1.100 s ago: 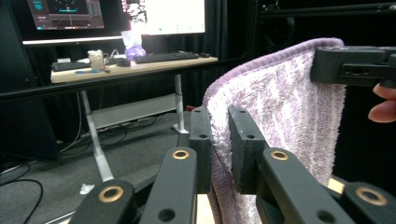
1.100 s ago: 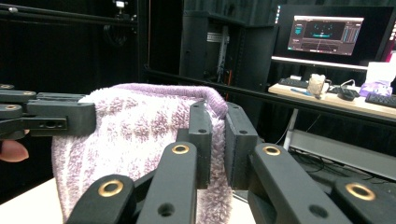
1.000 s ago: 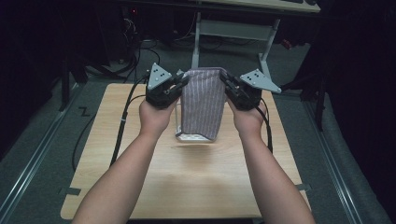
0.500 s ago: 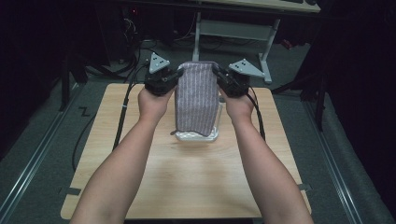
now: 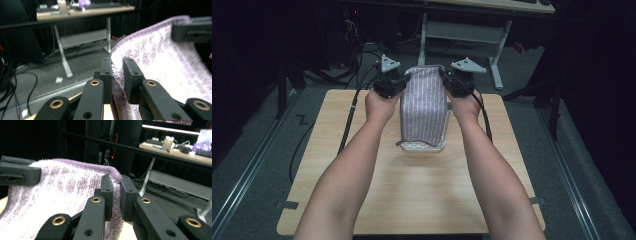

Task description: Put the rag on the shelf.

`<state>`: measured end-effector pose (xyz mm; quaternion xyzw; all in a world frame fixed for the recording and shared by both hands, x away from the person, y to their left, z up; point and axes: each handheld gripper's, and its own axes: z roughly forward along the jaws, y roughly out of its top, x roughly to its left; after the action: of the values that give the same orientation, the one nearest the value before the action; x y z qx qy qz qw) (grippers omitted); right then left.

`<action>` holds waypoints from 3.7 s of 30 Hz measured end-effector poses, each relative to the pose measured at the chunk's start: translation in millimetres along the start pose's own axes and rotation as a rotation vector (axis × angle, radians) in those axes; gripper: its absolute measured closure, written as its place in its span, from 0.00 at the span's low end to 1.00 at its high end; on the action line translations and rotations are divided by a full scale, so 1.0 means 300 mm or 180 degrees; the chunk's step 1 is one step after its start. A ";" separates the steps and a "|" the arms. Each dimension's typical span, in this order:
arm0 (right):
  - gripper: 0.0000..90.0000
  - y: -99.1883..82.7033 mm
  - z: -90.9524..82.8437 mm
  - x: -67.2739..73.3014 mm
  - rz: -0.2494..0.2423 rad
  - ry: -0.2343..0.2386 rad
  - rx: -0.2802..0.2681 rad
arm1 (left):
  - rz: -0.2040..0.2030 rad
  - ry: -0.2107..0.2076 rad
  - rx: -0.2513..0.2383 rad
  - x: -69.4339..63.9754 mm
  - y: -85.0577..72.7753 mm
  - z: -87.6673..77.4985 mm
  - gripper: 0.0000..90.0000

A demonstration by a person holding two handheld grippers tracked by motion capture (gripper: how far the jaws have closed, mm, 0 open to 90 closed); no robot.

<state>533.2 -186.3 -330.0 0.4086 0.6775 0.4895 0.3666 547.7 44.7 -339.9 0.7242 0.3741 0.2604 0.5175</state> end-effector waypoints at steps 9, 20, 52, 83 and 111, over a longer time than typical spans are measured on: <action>0.66 -0.058 0.045 -0.019 0.0153 -0.0002 0.0368 | -0.0229 -0.0040 0.0177 0.015 -0.038 0.027 0.61; 0.60 -0.062 -0.027 0.030 0.0061 0.0244 0.0278 | -0.0223 -0.0161 0.0067 -0.036 -0.035 -0.048 0.54; 0.56 -0.239 -0.346 0.123 -0.0115 0.0160 0.0152 | -0.0150 -0.0349 0.0037 -0.101 -0.252 -0.425 0.42; 0.50 -0.526 -0.359 0.132 -0.0065 0.0291 0.0816 | -0.0165 -0.0497 0.0935 -0.105 -0.621 -0.344 0.40; 0.48 -0.782 -0.574 0.157 0.0119 0.0205 0.1181 | -0.0425 -0.0381 0.1111 -0.017 -0.892 -0.620 0.38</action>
<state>314.3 -249.7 -517.0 0.4658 0.7598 0.3757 0.2539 329.6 193.0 -531.4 0.7907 0.4293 0.1131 0.4215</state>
